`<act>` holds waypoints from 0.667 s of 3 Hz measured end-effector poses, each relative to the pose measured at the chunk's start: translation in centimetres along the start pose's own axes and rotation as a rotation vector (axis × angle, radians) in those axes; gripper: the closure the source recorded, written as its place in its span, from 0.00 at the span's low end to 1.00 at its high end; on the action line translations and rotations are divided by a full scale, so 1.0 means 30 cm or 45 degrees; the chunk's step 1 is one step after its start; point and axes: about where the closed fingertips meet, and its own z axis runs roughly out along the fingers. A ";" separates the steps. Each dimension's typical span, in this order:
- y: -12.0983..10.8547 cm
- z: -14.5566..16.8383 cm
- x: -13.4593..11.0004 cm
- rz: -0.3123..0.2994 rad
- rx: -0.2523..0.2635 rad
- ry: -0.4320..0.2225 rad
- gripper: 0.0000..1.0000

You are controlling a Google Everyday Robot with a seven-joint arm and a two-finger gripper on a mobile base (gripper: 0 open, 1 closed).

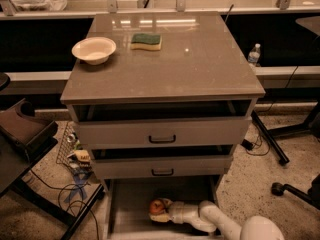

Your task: Place apple into bottom drawer

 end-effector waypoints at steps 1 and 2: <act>0.005 0.005 0.000 0.001 -0.004 0.000 0.80; 0.010 0.012 0.000 0.002 -0.009 -0.001 0.57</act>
Offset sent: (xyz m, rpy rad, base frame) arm -0.0008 0.0017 0.0001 0.0015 0.0010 0.0026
